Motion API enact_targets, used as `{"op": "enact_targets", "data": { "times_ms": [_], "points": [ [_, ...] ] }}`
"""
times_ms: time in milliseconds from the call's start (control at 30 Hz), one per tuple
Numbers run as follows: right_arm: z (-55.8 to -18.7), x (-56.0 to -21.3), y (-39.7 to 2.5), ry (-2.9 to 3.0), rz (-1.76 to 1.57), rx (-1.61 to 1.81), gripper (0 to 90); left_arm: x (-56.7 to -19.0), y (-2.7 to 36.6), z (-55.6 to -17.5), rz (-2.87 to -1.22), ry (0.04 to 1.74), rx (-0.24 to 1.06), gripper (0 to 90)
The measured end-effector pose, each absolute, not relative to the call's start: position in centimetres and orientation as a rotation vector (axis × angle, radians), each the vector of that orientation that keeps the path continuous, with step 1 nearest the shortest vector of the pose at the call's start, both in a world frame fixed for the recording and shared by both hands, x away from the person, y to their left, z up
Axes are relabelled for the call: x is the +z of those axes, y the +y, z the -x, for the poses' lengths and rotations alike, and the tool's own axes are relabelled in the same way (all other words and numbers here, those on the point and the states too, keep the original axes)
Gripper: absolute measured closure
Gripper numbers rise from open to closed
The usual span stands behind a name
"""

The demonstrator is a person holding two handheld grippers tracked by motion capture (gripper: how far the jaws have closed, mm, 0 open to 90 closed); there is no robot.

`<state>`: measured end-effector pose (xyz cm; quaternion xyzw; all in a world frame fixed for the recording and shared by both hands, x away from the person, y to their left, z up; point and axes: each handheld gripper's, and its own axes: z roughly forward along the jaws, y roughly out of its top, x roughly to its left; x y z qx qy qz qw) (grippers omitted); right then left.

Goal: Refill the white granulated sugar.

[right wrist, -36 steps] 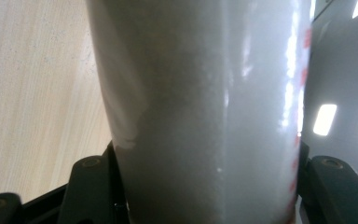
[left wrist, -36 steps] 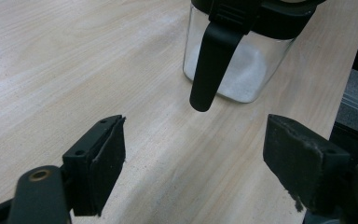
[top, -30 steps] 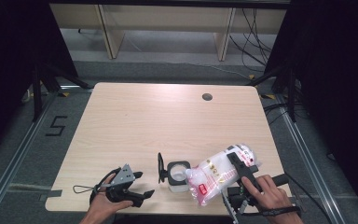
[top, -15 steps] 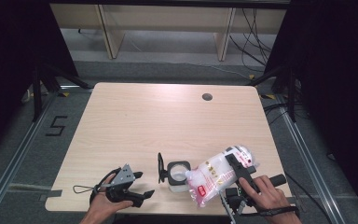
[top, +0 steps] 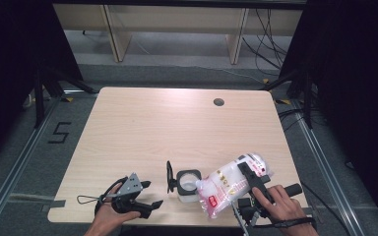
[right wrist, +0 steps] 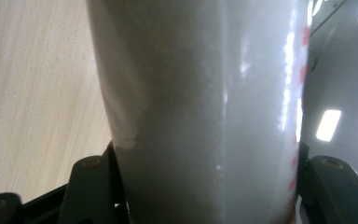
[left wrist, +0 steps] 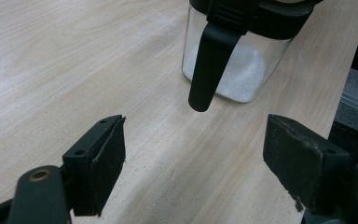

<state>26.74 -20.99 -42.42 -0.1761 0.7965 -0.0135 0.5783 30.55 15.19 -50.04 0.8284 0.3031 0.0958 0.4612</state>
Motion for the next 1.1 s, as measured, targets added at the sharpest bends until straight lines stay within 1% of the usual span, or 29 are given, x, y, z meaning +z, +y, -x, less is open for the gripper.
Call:
{"op": "enact_targets", "data": {
  "times_ms": [333, 367, 433, 467, 667, 767, 833, 967, 1033, 1067, 1100],
  "points": [
    [-26.88, -42.60, -20.95, 1.847, 0.428, -0.015, 42.2, -50.06, 15.22, -30.58, -2.045, 0.743, 0.242, 20.6],
    [-26.97, -42.34, -20.78, 1.831, 0.473, -0.046, 42.2, -50.07, 15.16, -30.53, -2.036, 0.744, 0.238, 20.6],
    [-26.62, -42.25, -20.73, 1.858, 0.448, -0.078, 42.2, -50.08, 15.13, -30.52, -2.035, 0.739, 0.238, 20.6],
    [-26.85, -42.44, -20.83, 1.830, 0.453, -0.010, 42.2, -50.09, 15.14, -30.54, -2.041, 0.739, 0.239, 20.6],
    [-26.87, -42.58, -20.91, 1.838, 0.445, -0.029, 42.3, -50.09, 15.15, -30.53, -2.038, 0.745, 0.235, 20.6],
    [-26.86, -42.56, -20.99, 1.836, 0.444, -0.028, 42.3, -50.03, 15.22, -30.65, -2.049, 0.712, 0.250, 20.6],
    [-26.75, -42.47, -20.89, 1.845, 0.428, -0.038, 42.3, -50.08, 15.15, -30.55, -2.040, 0.743, 0.234, 20.6],
    [-26.66, -42.11, -20.79, 1.848, 0.439, -0.045, 42.3, -50.09, 15.08, -30.49, -2.027, 0.746, 0.236, 20.6],
    [-26.70, -42.60, -21.02, 1.833, 0.406, -0.008, 42.3, -50.05, 15.08, -30.46, -2.033, 0.747, 0.235, 20.6],
    [-26.85, -42.18, -20.80, 1.812, 0.482, -0.047, 42.3, -50.04, 15.08, -30.46, -2.035, 0.745, 0.234, 20.7],
    [-26.80, -42.18, -20.89, 1.813, 0.465, -0.033, 42.3, -50.04, 15.08, -30.47, -2.035, 0.745, 0.234, 20.6]
  ]
}}
